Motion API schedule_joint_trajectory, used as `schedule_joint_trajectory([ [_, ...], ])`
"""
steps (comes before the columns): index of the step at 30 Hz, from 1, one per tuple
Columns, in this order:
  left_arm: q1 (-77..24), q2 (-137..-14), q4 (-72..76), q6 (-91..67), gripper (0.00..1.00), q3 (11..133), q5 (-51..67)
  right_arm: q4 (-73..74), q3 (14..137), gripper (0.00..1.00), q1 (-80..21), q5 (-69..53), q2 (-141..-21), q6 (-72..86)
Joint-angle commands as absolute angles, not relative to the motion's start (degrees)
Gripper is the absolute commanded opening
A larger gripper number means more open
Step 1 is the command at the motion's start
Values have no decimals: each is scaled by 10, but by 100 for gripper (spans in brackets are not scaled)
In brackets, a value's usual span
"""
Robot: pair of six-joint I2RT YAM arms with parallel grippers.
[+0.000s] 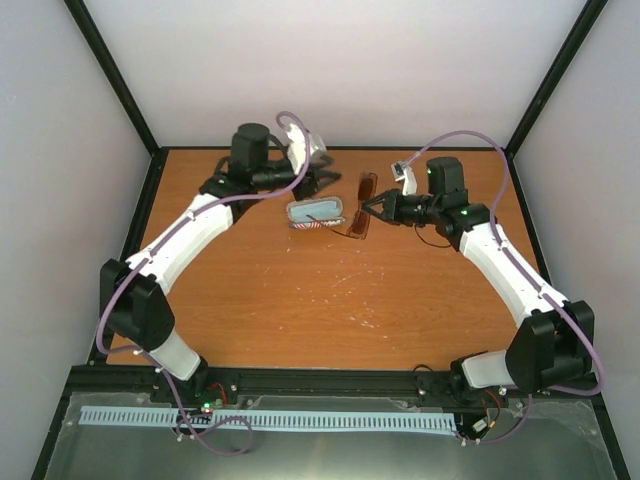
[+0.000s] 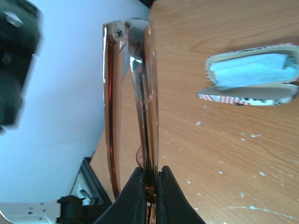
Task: Organize the sunglasses
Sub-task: Fold the sunglasses.
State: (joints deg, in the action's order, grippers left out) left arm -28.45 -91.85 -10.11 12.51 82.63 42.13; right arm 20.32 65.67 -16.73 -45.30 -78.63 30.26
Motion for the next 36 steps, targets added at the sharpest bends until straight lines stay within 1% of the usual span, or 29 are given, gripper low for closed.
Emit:
schedule_joint_trajectory([
  [1,-249,-902,-67,150,35,870,364,262,668,3,-159,-358,-776,286],
  [2,-249,-890,-67,144,24,865,363,272,675,3,-159,-332,-784,295],
  [3,-248,-880,-64,134,15,862,360,277,682,3,-159,-317,-795,299],
  [4,-247,-871,-63,123,10,862,358,280,689,3,-159,-310,-807,304],
  [5,-246,-862,-65,115,7,867,362,283,696,3,-158,-298,-818,313],
  [7,-246,-845,-76,115,5,874,397,271,709,3,-157,-306,-840,319],
  [9,-247,-825,-107,127,4,871,475,256,727,3,-157,-330,-862,328],
  [11,-253,-801,-136,143,3,832,539,249,753,3,-157,-354,-884,330],
  [14,-287,-749,-191,206,1,756,555,268,800,3,-156,-385,-917,312],
  [18,-293,-679,-234,273,1,664,593,300,839,3,-156,-427,-937,285],
  [21,-293,-648,-213,284,1,615,601,306,844,3,-156,-487,-936,274],
  [24,-293,-652,-181,293,1,605,614,322,833,3,-157,-540,-917,250],
  [27,-294,-687,-167,315,1,612,607,348,821,3,-157,-568,-895,228],
  [32,-294,-736,-156,324,1,659,618,355,800,3,-160,-589,-864,222],
  [36,-294,-758,-117,303,1,674,633,345,787,3,-173,-591,-848,229],
])
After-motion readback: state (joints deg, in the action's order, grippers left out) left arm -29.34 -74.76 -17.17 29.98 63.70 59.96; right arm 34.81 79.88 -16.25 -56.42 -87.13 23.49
